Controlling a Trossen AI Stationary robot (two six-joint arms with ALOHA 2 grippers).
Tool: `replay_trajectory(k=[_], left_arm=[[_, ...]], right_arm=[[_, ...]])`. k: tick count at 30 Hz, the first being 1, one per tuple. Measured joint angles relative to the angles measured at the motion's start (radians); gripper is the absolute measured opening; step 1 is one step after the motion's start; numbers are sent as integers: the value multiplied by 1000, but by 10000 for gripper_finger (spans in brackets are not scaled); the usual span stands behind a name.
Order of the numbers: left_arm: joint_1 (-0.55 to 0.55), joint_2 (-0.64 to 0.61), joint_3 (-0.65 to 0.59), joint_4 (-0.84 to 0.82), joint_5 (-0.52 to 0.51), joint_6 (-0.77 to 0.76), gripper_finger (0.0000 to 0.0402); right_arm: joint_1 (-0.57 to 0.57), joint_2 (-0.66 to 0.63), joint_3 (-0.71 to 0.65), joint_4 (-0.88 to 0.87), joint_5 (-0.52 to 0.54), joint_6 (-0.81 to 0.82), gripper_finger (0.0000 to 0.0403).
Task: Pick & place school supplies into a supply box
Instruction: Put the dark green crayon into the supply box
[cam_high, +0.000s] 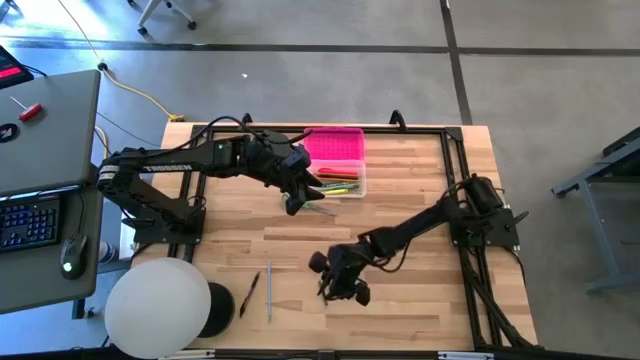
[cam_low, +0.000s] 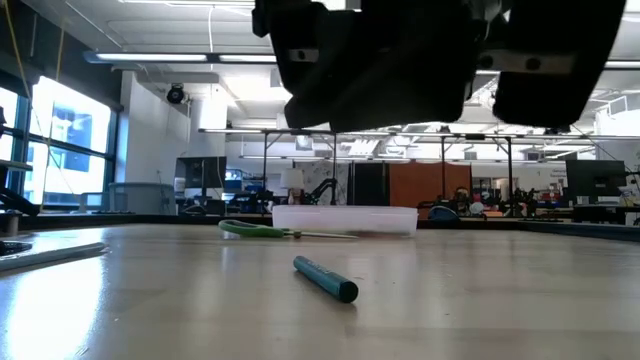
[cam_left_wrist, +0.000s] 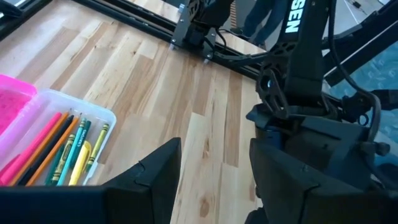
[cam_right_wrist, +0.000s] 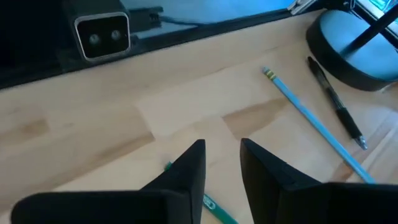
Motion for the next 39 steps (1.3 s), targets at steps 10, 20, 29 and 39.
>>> replay_trajectory(k=[10, 20, 29, 39], left_arm=[[0, 0, 0, -2, -1, 3, 223], [0, 0, 0, -11, 0, 3, 223], [0, 0, 0, -25, 0, 30, 223], [0, 0, 0, -49, 0, 21, 223]], right_arm=[[-15, 81, 3, 31, -17, -18, 78], [-49, 183, 70, -19, -105, -62, 78], [-93, 184, 70, -158, -151, -43, 78], [-91, 186, 67, -92, -137, 54, 78]])
